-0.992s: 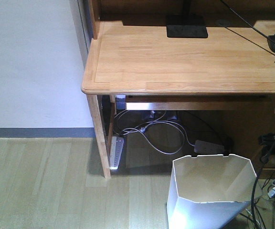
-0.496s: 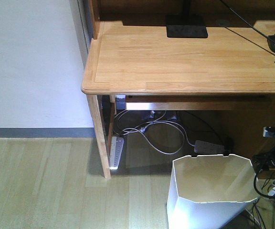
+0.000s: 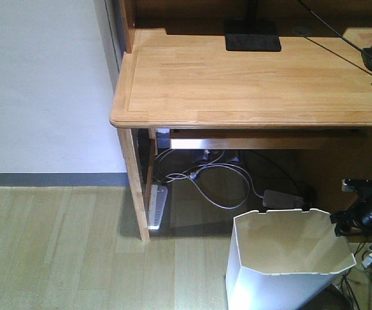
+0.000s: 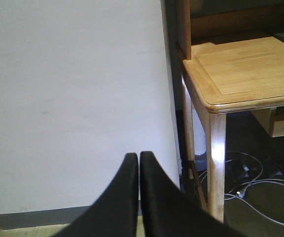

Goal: Move trash bin to bedside with robot
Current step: 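Lower the right gripper toward the rim of the white trash bin, then close the right gripper on the bin rim and lift it slightly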

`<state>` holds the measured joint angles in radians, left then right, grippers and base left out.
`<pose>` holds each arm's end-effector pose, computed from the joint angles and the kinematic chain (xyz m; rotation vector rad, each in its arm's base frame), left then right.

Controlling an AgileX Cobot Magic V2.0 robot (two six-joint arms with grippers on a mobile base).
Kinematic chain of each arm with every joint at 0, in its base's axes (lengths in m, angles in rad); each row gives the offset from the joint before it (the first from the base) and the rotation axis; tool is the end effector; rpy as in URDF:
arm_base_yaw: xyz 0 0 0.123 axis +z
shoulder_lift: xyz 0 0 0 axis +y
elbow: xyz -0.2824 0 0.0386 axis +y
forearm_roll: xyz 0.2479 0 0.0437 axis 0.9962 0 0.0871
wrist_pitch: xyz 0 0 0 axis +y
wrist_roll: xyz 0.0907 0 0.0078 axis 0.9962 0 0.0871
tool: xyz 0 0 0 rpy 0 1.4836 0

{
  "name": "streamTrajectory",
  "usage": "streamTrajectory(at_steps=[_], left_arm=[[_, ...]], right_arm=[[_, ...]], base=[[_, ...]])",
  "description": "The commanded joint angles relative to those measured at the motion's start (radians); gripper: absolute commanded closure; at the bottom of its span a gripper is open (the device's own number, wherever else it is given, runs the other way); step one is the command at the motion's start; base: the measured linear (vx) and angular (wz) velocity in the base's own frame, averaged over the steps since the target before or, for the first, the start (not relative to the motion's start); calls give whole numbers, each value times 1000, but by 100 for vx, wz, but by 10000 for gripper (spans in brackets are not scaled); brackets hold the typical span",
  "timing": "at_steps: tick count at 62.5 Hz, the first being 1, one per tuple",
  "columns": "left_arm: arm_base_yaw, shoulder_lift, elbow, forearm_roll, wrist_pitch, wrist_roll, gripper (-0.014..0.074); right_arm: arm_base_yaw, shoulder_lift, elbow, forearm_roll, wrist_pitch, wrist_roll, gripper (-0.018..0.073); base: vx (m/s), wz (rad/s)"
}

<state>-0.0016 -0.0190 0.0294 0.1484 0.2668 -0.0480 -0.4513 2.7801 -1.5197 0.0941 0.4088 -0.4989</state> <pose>0.0546 0.0035 0.1803 0.0567 1.7581 0.1024 0.3562 -0.1688 -0.1269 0.0611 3.1335 0.0595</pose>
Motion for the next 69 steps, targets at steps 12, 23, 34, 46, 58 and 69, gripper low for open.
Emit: streamTrajectory(at_steps=[12,23,34,46,58,69], left_arm=[[-6,-10,29,-1,-73,-8,602],[-6,-10,29,-1,-73,-8,602],[-6,-10,29,-1,-73,-8,602],[-6,-10,29,-1,-73,-8,602],[-6,-10,29,-1,-73,-8,602],[-6,-10,29,-1,-73,-8,602]], right_arm=[[-1,95,-217,-6,84,-21,21],[-1,178,-323,26,133,-21,22],[2,242,-400,47,186,-21,77],[27,289,-463,56,200,-22,270],[58,320,-498,123,198,-31,573],[69,316,-495,172,190,-33,571]], base=[[0,0],[0,0],[0,0],[0,0],[0,0],[0,0]])
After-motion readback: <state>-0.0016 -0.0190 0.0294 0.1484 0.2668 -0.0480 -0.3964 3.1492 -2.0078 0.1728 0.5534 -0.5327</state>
